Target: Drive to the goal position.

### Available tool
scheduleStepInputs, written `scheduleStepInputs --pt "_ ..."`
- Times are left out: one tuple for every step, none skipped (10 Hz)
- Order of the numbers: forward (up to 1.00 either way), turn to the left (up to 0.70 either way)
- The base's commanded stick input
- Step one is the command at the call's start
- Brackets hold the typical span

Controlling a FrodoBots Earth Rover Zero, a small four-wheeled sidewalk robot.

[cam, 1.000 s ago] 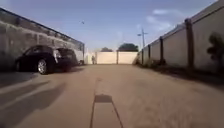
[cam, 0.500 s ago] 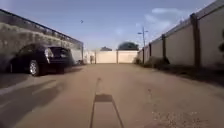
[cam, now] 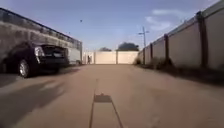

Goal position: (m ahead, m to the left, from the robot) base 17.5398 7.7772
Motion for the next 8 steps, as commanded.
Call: scheduleStepInputs --pt "1.00 0.00" --pt "1.00 0.00" --pt "1.00 0.00" --pt "1.00 0.00" --pt "1.00 0.00" --pt "1.00 0.00" --pt "1.00 0.00" --pt "1.00 0.00"
